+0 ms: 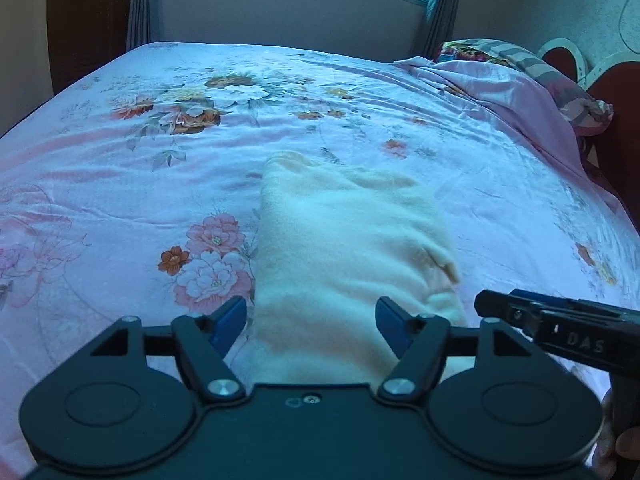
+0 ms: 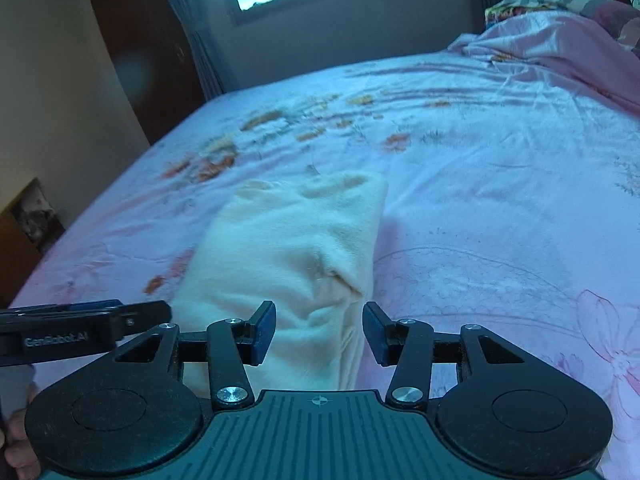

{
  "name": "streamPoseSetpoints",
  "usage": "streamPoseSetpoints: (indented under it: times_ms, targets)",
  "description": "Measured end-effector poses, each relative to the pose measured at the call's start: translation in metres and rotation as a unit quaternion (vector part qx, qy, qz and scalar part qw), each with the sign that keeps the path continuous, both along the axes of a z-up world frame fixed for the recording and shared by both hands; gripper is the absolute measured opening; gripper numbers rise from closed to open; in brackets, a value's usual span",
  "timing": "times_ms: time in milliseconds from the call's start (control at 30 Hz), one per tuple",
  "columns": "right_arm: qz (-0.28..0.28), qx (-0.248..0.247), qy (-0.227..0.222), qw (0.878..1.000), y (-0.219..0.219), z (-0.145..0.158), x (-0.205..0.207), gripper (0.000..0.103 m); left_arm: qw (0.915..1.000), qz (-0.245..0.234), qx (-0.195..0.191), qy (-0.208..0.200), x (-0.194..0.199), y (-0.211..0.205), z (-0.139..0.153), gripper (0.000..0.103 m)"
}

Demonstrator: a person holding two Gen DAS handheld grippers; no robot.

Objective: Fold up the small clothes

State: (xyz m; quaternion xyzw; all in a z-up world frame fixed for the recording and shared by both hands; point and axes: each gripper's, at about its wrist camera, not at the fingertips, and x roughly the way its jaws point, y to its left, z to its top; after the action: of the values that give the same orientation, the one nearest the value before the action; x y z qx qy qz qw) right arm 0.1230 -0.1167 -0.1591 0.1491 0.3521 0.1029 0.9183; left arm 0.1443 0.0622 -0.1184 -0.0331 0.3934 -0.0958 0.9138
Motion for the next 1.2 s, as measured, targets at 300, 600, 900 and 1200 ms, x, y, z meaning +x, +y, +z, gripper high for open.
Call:
streamPoseSetpoints:
  times_ms: [300, 600, 900, 1200]
  targets:
    - [-0.007, 0.041, -0.042, 0.998, -0.012, 0.041, -0.076, 0.096, 0.9991, 0.025, 0.022, -0.027, -0.065, -0.006, 0.044, 0.099]
    - [-0.014, 0.086, -0.061, 0.994, -0.028, 0.065, -0.149, 0.103, 0.9954, 0.077, 0.041, -0.041, -0.126, -0.018, 0.071, 0.101]
    - [-0.029, 0.036, -0.101, 0.994, -0.029, 0.116, -0.179, 0.103, 0.9934, 0.040, 0.063, -0.087, -0.162, -0.034, 0.095, 0.101]
    - [-0.056, 0.016, -0.127, 0.990, -0.040, 0.123, -0.184, 0.103, 0.9909, 0.047, 0.015, -0.125, -0.173, -0.043, 0.118, 0.101]
